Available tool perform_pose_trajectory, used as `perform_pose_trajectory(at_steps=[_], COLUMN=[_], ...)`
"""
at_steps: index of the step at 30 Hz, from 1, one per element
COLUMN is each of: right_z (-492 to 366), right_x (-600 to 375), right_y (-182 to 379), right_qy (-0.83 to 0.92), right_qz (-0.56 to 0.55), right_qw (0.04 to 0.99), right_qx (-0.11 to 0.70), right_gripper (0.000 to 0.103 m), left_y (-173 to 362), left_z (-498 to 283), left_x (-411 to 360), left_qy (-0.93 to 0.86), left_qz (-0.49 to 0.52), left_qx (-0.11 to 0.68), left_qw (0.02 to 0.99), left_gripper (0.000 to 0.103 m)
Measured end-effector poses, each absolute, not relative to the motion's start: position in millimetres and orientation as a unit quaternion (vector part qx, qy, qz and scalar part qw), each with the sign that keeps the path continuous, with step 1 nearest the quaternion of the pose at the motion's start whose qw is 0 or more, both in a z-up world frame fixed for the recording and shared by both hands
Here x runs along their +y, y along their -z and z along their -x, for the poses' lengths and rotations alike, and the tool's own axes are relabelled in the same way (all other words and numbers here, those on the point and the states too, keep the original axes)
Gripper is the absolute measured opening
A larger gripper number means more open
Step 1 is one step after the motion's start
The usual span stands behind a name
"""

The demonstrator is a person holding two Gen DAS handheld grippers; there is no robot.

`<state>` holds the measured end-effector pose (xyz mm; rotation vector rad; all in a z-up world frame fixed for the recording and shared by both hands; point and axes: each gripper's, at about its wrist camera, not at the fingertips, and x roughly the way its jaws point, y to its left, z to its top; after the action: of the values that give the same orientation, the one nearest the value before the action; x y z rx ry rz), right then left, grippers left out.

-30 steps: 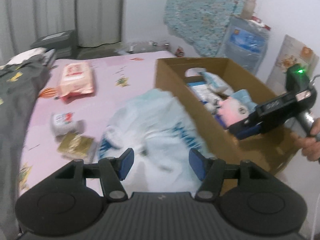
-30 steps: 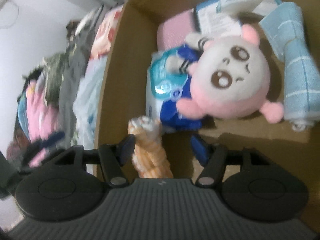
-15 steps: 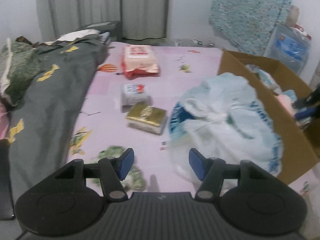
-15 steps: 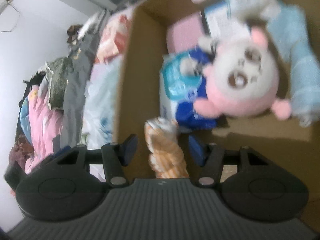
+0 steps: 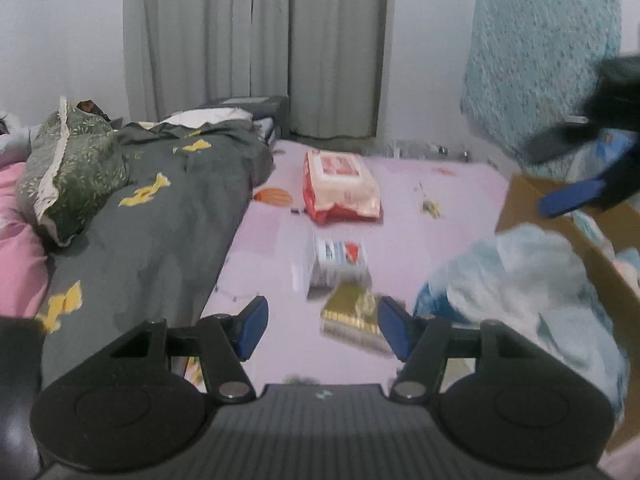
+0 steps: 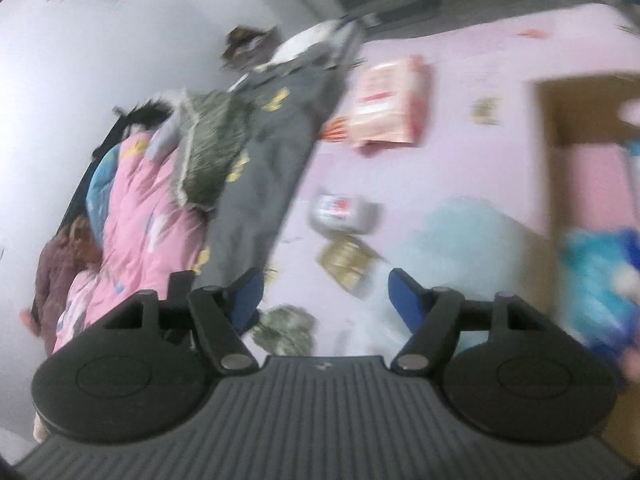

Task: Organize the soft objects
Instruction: 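Move the open right tool to the white yogurt bottle and grasp it, then lift the yogurt bottle with the right tool while the left tool grasps the white cup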

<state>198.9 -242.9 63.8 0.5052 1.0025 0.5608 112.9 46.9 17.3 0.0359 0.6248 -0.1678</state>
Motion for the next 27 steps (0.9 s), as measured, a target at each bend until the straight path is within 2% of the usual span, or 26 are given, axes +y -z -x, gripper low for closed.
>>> perform_pose_trajectory(at_steps=[5, 11, 17, 18, 19, 20, 27], right_z=[-276.7, -357.5, -383.8, -384.0, -383.1, -382.8, -368.2], right_x=[-168.9, -97.6, -63.4, -64.7, -66.4, -67.6, -88.8], right_y=[-45.1, 18.1, 70.7, 74.8, 72.8, 70.7, 70.8], right_qy=[-0.25, -0.181, -0.144, -0.147, -0.153, -0.15, -0.201], right_qz=[-0.219, -0.175, -0.132, -0.139, -0.146, -0.144, -0.253], right_qw=[0.794, 0.77, 0.75, 0.75, 0.757, 0.76, 0.729], right_qx=[0.509, 0.586, 0.632, 0.63, 0.619, 0.616, 0.603], right_gripper=[0.087, 0.088, 0.089, 0.085, 0.073, 0.07, 0.066], left_y=[-7.1, 12.8, 20.4, 20.9, 21.0, 21.2, 16.5], left_z=[-136.6, -148.6, -152.4, -152.4, -153.5, -152.6, -133.7], left_x=[50.5, 65.4, 84.1, 86.3, 88.6, 90.4, 97.0], left_qy=[0.08, 0.081, 0.073, 0.071, 0.07, 0.069, 0.064], left_qz=[-0.009, -0.003, -0.002, -0.002, -0.002, -0.001, 0.005], left_qx=[0.317, 0.348, 0.368, 0.37, 0.371, 0.371, 0.37], left_qw=[0.945, 0.934, 0.927, 0.926, 0.926, 0.926, 0.927], left_gripper=[0.062, 0.062, 0.062, 0.062, 0.062, 0.062, 0.062])
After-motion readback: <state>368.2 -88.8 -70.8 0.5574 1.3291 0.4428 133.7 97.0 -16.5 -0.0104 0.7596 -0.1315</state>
